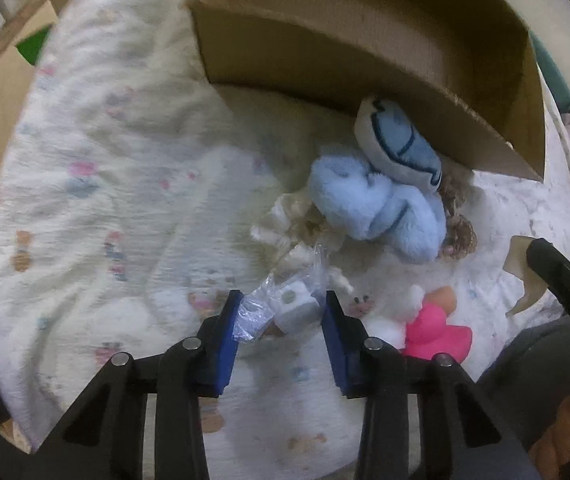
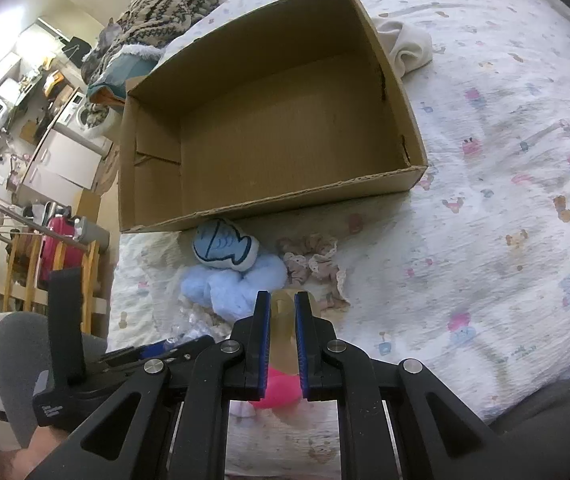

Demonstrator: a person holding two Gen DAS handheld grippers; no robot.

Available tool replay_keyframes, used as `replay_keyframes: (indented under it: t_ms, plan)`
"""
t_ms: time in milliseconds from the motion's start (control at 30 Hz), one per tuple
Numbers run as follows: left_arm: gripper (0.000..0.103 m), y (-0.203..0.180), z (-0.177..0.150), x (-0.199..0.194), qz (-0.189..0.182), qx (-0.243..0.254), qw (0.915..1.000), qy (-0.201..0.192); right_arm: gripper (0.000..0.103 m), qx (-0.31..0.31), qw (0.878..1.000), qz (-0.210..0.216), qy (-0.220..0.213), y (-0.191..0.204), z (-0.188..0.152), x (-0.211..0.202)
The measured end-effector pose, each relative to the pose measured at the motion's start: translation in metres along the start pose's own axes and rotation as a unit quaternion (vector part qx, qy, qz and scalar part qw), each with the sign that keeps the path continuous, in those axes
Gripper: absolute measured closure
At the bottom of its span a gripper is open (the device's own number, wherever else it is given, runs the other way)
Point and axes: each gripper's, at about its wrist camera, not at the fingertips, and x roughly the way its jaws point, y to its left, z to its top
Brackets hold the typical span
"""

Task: Organize soft objects
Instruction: 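Grasp the tan translucent square with the right gripper while the left gripper grasps the clear plastic bag, then carry both held items over the cardboard box and open both grippers inside it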

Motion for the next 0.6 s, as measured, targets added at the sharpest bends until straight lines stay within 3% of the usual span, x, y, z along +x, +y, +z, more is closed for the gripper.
replay_keyframes:
  t_ms: [233,400,600]
  plan:
    - [0.077,0.033,-0.021,-0.021,0.016,-0.015,0.9997,0.005,0.09,-0.005,1.0,0.0,0.001,0.002,0.0,0.002]
    - [0.078,0.05,-0.021,-0.05,0.01,-0.03,0.9991,-0.028,0.09,-0.01,1.0,0.005,-0.003,0.003,0.0,0.001]
    - [0.078,0.038,-0.005,-0.086,0.013,0.0,0.9967,-0.08,0.09,-0.022,0.999,0.021,-0.027,0.008,0.002,-0.014]
